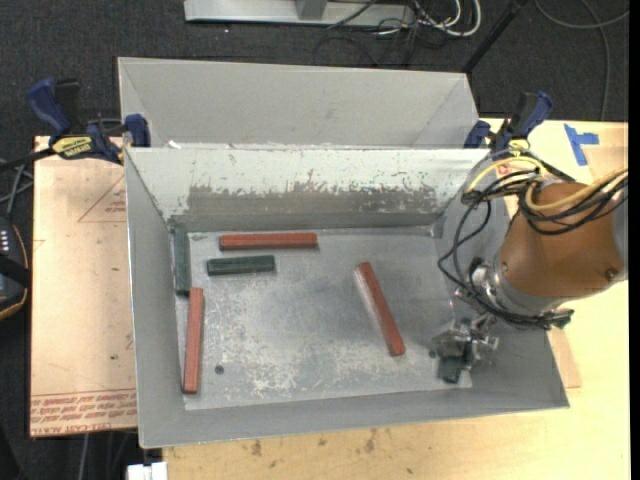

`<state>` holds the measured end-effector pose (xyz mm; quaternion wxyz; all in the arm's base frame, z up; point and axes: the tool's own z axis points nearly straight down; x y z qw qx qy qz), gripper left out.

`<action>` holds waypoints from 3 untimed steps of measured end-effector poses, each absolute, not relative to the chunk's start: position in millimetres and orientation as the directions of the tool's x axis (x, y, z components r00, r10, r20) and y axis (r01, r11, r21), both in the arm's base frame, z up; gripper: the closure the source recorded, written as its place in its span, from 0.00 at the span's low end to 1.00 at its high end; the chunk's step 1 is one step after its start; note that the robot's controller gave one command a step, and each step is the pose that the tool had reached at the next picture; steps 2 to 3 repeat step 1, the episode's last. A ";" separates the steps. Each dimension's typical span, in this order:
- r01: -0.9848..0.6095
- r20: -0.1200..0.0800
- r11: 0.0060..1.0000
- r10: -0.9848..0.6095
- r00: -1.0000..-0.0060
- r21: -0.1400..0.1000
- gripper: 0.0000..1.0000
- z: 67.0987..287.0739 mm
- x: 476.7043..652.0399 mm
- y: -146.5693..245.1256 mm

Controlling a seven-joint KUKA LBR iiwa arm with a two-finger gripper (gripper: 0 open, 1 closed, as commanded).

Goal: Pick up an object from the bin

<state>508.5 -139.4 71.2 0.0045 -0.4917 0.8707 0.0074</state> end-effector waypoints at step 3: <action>-0.853 -0.004 0.522 -0.853 -0.522 -0.008 1.00 254.3 504.2 -134.0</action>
Offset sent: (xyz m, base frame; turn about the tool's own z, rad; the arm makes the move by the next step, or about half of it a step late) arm 0.0000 0.0000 0.0000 0.0000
